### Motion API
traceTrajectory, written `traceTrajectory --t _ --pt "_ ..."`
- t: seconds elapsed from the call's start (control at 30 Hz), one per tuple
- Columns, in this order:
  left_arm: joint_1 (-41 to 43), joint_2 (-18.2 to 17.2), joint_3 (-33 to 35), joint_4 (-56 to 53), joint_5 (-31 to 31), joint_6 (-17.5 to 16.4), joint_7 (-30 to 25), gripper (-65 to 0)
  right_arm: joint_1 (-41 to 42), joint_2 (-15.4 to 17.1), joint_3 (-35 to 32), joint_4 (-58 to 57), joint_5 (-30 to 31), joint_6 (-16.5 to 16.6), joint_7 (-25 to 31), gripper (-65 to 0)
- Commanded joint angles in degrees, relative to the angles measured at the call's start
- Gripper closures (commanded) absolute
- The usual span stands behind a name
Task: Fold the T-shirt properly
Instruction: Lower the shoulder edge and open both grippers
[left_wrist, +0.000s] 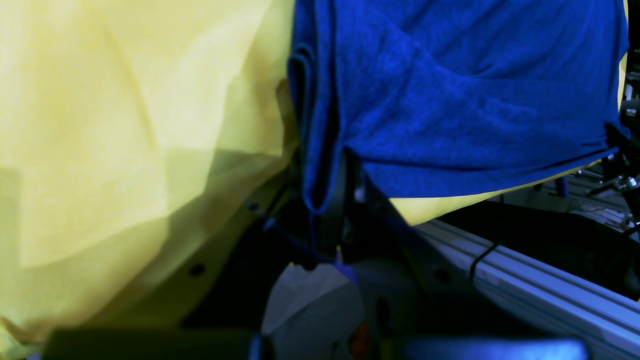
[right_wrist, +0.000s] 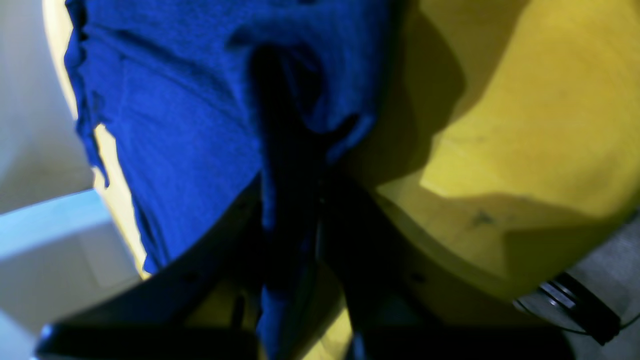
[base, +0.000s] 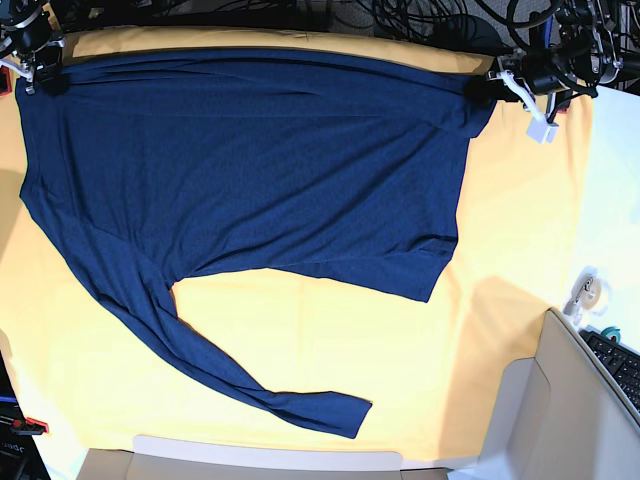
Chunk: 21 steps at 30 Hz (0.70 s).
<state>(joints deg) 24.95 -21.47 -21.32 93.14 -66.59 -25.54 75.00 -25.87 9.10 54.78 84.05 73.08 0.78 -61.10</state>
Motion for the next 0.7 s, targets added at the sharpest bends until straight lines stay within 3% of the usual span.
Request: traceTrajectory --t 0.0,0.13,0.37,0.5,0.67 --pt "0.1 -1.0 -0.2 0.8 -0.5 -0.2 -0.2 -0.1 -0.6 -0.4 -0.4 -1.5 -5.0 -1.1 -2.8 0.0" --pt "0.1 -1.0 -0.2 0.8 -0.5 -0.2 -0.2 -1.3 -0.6 -0.4 -0.4 -2.4 -5.0 3.9 -5.6 -6.0" --pt "0.1 -1.0 -0.3 0.8 -0.6 -0.2 -0.1 -12.4 -0.8 -0.4 -0.4 -2.4 -5.0 4.4 -5.7 -20.8" --pt "0.1 -1.0 -0.3 0.8 -0.6 -0.2 0.2 -13.8 -1.1 -0.4 -0.4 -2.4 -5.0 4.5 -5.7 -24.9" --pt "0.1 -1.0 -0.7 0.8 -0.7 -0.2 0.3 -13.8 -2.0 -0.4 -0.4 -2.1 -4.9 4.5 -5.7 -25.2"
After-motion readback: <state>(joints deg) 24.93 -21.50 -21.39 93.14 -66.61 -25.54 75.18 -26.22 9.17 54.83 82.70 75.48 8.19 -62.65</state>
